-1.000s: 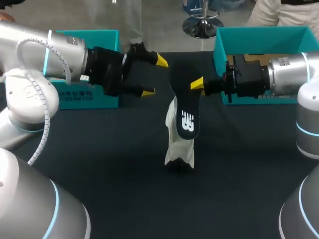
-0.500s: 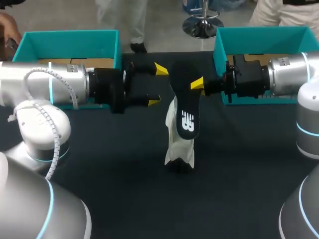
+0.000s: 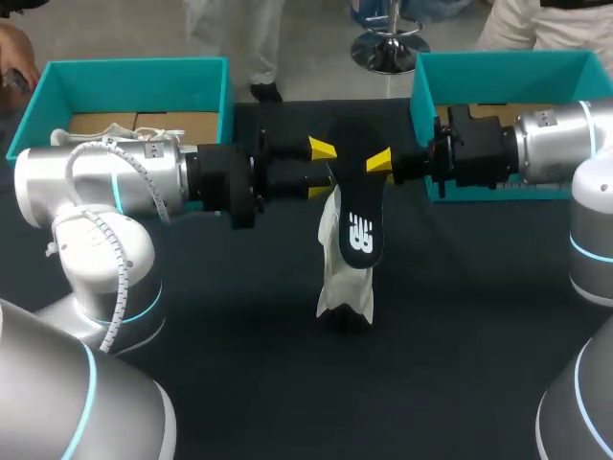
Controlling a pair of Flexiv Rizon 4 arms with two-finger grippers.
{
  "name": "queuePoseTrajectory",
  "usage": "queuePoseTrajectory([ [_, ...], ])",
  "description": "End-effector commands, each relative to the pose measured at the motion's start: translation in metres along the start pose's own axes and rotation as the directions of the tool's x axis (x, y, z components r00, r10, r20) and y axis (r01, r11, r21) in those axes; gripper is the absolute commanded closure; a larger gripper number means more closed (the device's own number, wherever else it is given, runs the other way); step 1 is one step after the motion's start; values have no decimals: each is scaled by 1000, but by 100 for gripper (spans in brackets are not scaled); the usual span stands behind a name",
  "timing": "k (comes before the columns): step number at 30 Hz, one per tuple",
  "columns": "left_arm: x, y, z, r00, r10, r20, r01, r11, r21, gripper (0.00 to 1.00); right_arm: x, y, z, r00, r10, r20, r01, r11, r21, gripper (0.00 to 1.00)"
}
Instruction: Take the shoe out of the shoebox, open the shoe tongue, remove and reinsert the insole, then place the shoe into the shoebox
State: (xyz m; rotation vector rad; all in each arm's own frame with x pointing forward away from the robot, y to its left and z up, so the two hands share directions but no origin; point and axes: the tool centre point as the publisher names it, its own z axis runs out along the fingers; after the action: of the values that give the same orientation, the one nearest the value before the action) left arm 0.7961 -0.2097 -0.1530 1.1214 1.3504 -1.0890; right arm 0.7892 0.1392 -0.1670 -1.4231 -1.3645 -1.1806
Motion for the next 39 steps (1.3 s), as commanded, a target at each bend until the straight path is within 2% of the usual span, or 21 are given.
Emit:
queuePoseTrajectory([
  [1,5,4,11,999,0,36,-1,1000,15,56,0,0,1,1000,0,4,0,1000,0,100],
  [8,10,3,20,999,-3,44,2,999,41,56,0,0,1,1000,0,4,0,1000,0,100],
  [12,12,3,26,999,3,53,-5,999,54,64,0,0,1,1000,0,4,0,1000,0,100],
  [21,13,8,34,997,12,71,-17,998,67,69,0,0,1,1000,0,4,0,1000,0,100],
  [29,17,6,39,998,3,67,-9,997,77,80,0,0,1,1000,0,4,0,1000,0,100],
  [32,18,4,40,998,0,68,-6,997,82,100,0,0,1,1000,0,4,0,1000,0,100],
  [39,20,2,40,998,-11,57,6,996,89,100,0,0,1,1000,0,4,0,1000,0,100],
])
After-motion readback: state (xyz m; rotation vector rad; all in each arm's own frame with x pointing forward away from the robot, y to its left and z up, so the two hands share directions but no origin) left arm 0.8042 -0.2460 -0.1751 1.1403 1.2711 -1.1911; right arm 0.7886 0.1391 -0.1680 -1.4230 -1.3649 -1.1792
